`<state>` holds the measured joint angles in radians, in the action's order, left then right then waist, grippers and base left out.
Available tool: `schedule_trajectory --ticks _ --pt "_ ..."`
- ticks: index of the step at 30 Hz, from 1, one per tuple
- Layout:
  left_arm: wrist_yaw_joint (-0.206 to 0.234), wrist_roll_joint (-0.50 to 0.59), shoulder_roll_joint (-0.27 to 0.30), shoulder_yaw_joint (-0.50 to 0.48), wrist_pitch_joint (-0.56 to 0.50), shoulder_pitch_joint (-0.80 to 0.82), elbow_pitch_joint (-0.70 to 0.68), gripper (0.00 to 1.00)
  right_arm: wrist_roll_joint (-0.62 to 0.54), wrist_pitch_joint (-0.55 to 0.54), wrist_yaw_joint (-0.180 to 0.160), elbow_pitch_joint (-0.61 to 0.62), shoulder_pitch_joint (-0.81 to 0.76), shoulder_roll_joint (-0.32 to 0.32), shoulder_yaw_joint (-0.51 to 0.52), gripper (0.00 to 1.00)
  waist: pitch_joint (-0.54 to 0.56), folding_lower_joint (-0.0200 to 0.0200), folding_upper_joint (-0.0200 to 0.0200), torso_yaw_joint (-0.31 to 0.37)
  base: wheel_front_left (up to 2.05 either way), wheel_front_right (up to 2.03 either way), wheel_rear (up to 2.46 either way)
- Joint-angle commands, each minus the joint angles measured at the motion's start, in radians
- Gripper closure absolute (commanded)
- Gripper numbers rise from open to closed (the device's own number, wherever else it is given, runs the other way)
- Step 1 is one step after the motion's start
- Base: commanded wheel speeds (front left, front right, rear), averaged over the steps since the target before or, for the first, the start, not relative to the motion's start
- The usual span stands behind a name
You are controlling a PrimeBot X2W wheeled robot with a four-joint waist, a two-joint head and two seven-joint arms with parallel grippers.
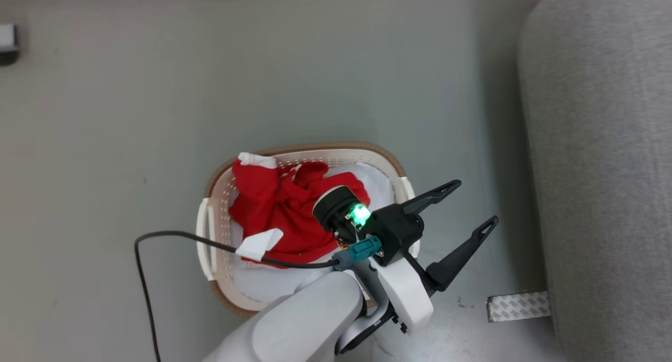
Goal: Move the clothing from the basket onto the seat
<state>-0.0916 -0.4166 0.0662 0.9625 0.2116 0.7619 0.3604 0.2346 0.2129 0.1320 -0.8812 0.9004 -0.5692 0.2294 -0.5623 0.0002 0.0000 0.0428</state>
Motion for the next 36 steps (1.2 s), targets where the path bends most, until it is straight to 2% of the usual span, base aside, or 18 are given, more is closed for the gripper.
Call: schedule_trajectory --ticks 1,5,8,15,20,24,31,36 --pt "0.002 -0.01 -0.002 -0.001 0.006 0.013 0.003 0.0 -0.023 0.012 -0.002 -0.02 -0.021 0.003 0.02 0.0 -0.008 -0.0002 0.0 -0.011 0.0 0.0 0.0" --pt "0.01 -0.016 0.002 -0.008 0.014 0.005 0.018 0.0 -0.105 0.041 -0.002 -0.066 -0.052 0.067 0.1 0.0 0.017 -0.0002 0.0 0.01 0.0 0.0 0.0" --pt "0.015 -0.027 0.019 -0.02 0.025 -0.014 0.03 0.0 -0.131 0.052 -0.002 -0.034 -0.095 0.12 0.111 0.0 0.052 -0.0002 0.0 0.037 0.0 0.0 0.0" --pt "0.056 -0.064 0.066 -0.078 0.043 -0.085 0.044 0.0 -0.123 0.051 -0.002 0.215 -0.286 0.217 0.09 0.0 0.167 -0.0002 0.0 0.075 0.0 0.0 0.0" --pt "0.104 -0.085 0.104 -0.15 0.053 -0.165 0.042 0.0 -0.076 0.051 -0.002 0.439 -0.468 0.281 -0.009 0.0 0.257 -0.0002 0.0 0.076 0.0 0.0 0.0" --pt "0.148 -0.091 0.129 -0.234 0.053 -0.244 0.006 0.0 -0.064 0.051 -0.002 0.571 -0.588 0.319 -0.089 0.0 0.316 -0.0002 0.0 0.068 0.0 0.0 0.0" --pt "0.193 -0.041 0.144 -0.384 0.053 -0.411 -0.066 0.0 -0.078 0.051 -0.002 0.698 -0.744 0.368 -0.168 0.0 0.419 -0.0002 0.0 0.025 0.0 0.0 0.0" --pt "0.19 0.012 0.137 -0.487 0.053 -0.532 -0.091 0.0 -0.061 0.051 -0.002 0.745 -0.845 0.409 -0.186 0.0 0.492 -0.0002 0.0 -0.013 0.0 0.0 0.0"
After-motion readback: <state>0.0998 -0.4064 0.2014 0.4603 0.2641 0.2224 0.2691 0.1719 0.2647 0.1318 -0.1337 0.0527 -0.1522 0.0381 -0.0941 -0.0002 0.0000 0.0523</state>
